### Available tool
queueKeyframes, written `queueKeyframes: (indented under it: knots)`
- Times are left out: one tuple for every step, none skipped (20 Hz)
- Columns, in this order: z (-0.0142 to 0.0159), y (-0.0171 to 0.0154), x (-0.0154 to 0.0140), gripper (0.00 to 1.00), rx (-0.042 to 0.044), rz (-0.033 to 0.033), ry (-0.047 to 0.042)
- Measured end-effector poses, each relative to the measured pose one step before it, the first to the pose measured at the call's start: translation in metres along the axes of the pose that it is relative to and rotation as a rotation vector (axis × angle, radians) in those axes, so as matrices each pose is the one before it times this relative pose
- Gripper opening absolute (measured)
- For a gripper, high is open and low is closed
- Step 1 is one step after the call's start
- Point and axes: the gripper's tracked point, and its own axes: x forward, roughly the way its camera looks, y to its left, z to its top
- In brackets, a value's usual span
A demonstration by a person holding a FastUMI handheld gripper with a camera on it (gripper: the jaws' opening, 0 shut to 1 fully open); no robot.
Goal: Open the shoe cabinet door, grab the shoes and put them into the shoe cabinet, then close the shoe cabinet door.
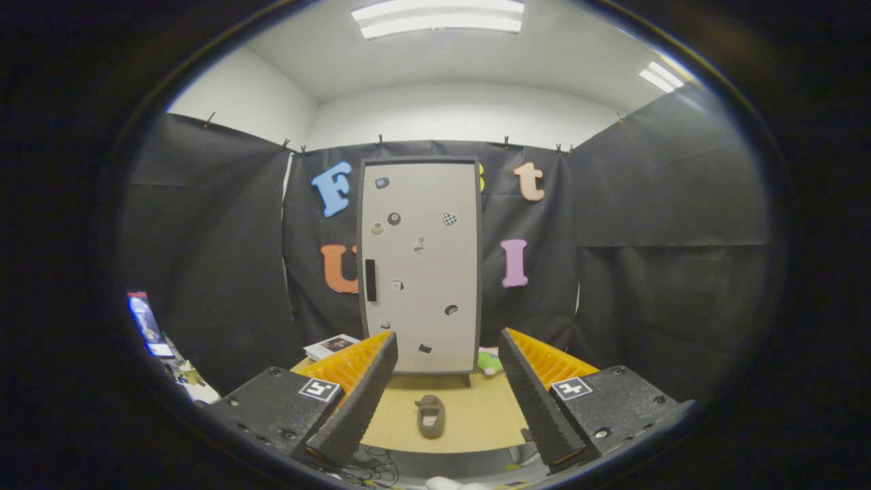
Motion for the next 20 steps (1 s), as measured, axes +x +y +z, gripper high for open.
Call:
queueKeyframes:
  knots:
    - [-0.00304,0.0017,0.00506,0.98,-0.00214,0.0026,0.00984]
    - [-0.00157,0.00222,0.0041,0.98,0.00144,0.0014,0.00462]
    - [-0.00089,0.00338,0.00535,0.98,0.00201,0.00356,-0.00007]
    - [-0.00186,0.00432,0.00764,0.98,0.00055,0.00611,0.00106]
    - [-0.00176,0.00388,0.00925,0.98,-0.00378,0.00219,0.00415]
    - [-0.00459,0.0011,0.01064,0.98,-0.00266,-0.00297,0.00988]
    - [-0.00324,0.00519,0.01236,0.98,0.00033,0.00741,0.01197]
    - [0.00045,0.0111,0.01368,0.98,0.0052,0.02857,-0.00128]
    - [-0.00108,0.00804,0.01729,0.98,0.00413,0.01683,0.00372]
    - [-0.0039,0.00586,0.01776,0.98,-0.00087,0.01639,0.01197]
    - [-0.00244,0.0078,0.01796,0.98,0.00373,0.02104,0.01083]
    - [-0.00179,0.00797,0.01952,0.98,0.00911,0.02091,0.00624]
    - [-0.00011,0.00779,0.01908,0.98,0.00629,0.02018,0.00324]
    - [0.00177,0.00587,0.0209,0.98,-0.00149,0.01591,-0.00075]
    - [0.00195,0.00303,0.0204,0.98,-0.00987,0.00494,-0.00144]
    - [0.00195,0.00309,0.01911,0.98,-0.01034,0.00351,-0.00829]
    - [0.00228,0.00421,0.02049,0.98,-0.00722,0.01057,-0.00422]
    - [0.00178,0.00761,0.02069,0.98,-0.00889,0.02335,-0.00717]
    - [0.00111,0.00426,0.02239,0.98,-0.00787,0.01177,0.00007]
    - [0.00073,0.00235,0.02004,0.98,-0.00483,0.00706,-0.00303]
